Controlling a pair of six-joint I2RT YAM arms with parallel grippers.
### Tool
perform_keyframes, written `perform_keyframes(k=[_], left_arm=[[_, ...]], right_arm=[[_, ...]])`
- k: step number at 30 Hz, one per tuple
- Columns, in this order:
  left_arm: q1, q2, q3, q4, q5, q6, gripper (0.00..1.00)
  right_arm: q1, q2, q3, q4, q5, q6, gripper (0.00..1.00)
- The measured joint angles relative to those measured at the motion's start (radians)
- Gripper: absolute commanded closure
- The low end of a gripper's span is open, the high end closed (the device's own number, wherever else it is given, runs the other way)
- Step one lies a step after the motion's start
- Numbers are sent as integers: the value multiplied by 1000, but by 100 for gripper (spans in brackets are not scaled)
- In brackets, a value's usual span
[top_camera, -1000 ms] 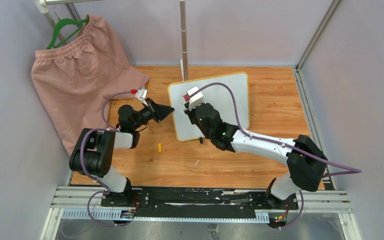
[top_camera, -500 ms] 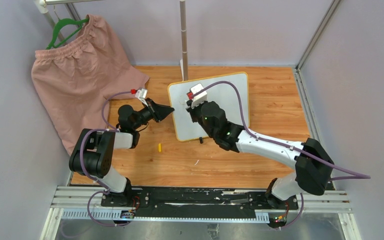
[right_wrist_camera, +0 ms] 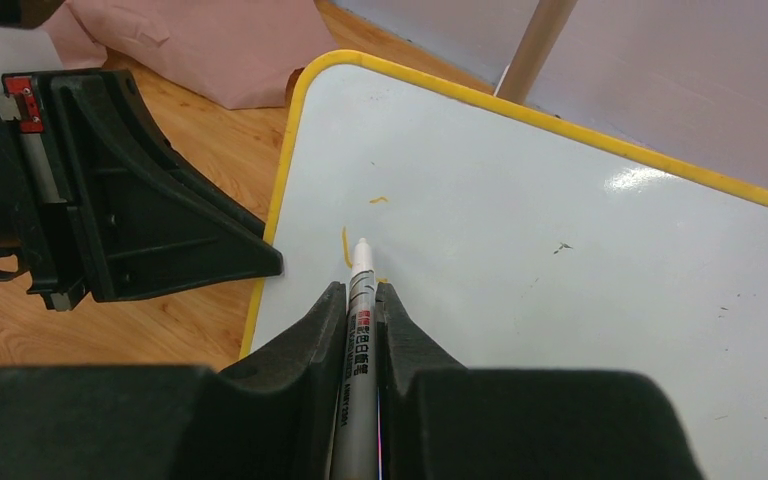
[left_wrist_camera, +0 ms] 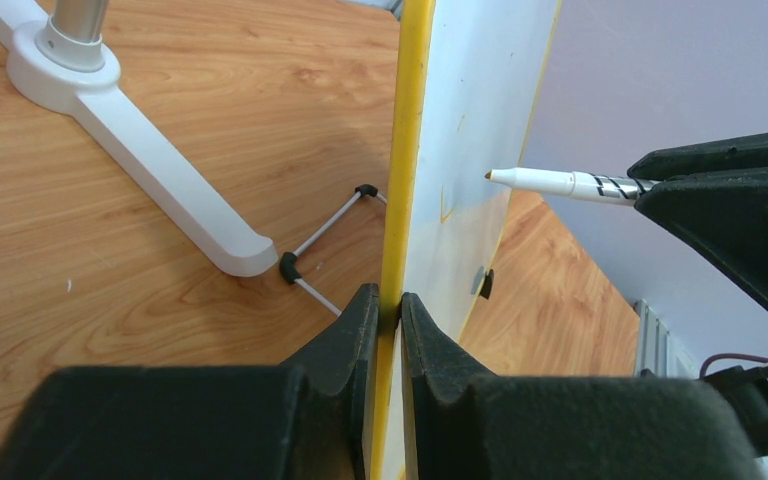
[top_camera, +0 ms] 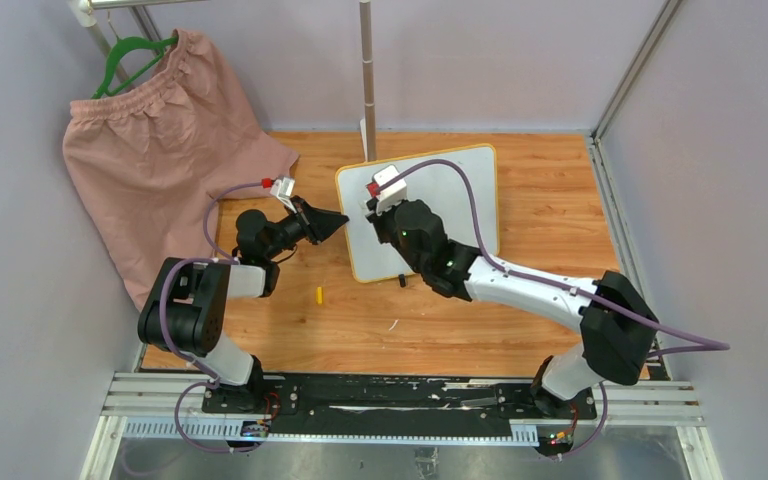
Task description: Write a sentence on the whiteboard
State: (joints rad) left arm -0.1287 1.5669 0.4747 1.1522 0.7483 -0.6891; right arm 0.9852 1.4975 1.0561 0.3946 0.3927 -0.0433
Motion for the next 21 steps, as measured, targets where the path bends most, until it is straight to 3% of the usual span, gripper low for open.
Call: perform_keyframes(k=[21], left_arm=[[-4,-7,0,-15,-2,6,100]], right_arm=[[-26,37,16,-13,1,47,100]])
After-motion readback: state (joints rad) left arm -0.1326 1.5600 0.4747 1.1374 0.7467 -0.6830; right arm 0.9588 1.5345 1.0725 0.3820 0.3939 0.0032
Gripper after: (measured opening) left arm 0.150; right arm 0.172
